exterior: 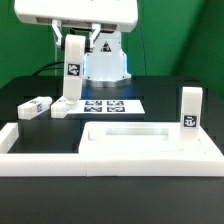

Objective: Assemble desk

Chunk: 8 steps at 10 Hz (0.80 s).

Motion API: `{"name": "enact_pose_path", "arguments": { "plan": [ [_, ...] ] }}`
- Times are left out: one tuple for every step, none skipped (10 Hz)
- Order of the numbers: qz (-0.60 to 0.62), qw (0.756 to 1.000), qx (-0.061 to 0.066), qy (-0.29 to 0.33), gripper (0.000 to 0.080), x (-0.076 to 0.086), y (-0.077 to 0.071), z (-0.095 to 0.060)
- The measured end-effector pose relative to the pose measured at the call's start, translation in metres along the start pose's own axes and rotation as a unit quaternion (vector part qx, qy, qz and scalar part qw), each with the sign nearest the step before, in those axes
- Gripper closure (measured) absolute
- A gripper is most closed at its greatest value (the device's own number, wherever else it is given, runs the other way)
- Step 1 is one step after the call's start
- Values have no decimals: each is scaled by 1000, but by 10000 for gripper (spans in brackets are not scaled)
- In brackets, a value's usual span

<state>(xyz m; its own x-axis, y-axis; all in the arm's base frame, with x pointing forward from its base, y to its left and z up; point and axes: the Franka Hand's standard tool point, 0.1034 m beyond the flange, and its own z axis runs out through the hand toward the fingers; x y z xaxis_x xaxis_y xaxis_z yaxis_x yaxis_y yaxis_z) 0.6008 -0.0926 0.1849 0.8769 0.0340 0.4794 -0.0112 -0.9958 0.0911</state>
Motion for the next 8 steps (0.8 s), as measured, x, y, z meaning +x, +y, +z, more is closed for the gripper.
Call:
{"name": "enact_pose_path", "arguments": {
  "plan": [
    [4, 1000, 3, 7, 511, 26, 6, 4],
    [2, 1000, -6, 18, 511, 35, 10, 11],
    [11, 1000, 6, 5, 511, 36, 3, 16],
    [25, 999, 28, -10, 511, 49, -7, 13],
    [21, 1000, 18, 4, 511, 52, -1, 12],
    [23, 1000, 18, -1, 511, 47, -1, 14],
    [23, 1000, 18, -1, 511, 47, -1, 14],
    [23, 1000, 18, -1, 511, 47, -1, 14]
  ]
}}
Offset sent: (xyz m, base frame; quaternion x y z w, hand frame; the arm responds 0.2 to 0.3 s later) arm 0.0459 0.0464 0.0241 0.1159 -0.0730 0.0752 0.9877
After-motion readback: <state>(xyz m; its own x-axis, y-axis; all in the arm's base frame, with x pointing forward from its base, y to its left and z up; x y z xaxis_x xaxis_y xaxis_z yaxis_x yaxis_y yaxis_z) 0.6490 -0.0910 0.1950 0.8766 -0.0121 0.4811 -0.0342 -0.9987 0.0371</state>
